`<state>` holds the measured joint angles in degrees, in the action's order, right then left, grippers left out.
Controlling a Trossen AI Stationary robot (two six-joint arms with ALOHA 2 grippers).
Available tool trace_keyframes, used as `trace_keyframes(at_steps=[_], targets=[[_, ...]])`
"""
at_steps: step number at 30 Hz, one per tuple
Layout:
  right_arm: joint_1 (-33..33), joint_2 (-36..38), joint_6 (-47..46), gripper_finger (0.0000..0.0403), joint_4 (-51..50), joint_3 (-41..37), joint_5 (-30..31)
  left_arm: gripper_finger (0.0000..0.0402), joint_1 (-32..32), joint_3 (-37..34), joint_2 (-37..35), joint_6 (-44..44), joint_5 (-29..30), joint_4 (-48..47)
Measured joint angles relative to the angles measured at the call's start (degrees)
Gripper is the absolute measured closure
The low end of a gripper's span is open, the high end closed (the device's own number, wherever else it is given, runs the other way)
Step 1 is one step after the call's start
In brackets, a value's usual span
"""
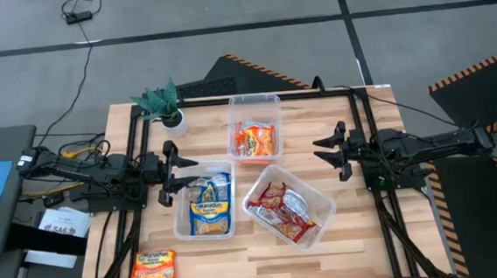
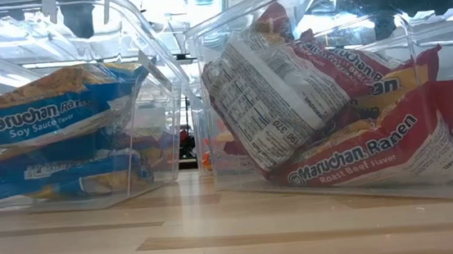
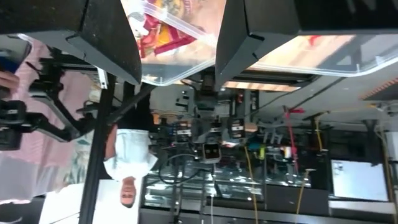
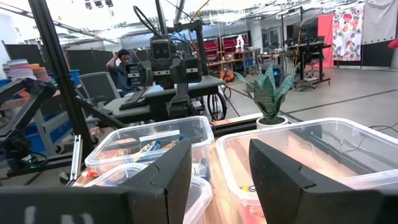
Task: Sort Maruchan noodles
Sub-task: Put the orange noodle pack into the top transparent bin
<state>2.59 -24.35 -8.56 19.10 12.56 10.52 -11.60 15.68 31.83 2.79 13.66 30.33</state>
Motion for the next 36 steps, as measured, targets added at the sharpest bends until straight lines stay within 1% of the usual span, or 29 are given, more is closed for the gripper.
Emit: trace_keyframes(at_steps=[21,36], targets=[[-0.04,0.01,-0.06,0.0221,-0.07,0.0,0.0,0.0209,0.0,0.0,0.0,0.22,0.23,0.04],[-0.46,-0.01,-0.46,0.0221,-4.56,0.0,0.0,0.0209,0.0,0.0,-0.02,-0.17,0.23,0.37]])
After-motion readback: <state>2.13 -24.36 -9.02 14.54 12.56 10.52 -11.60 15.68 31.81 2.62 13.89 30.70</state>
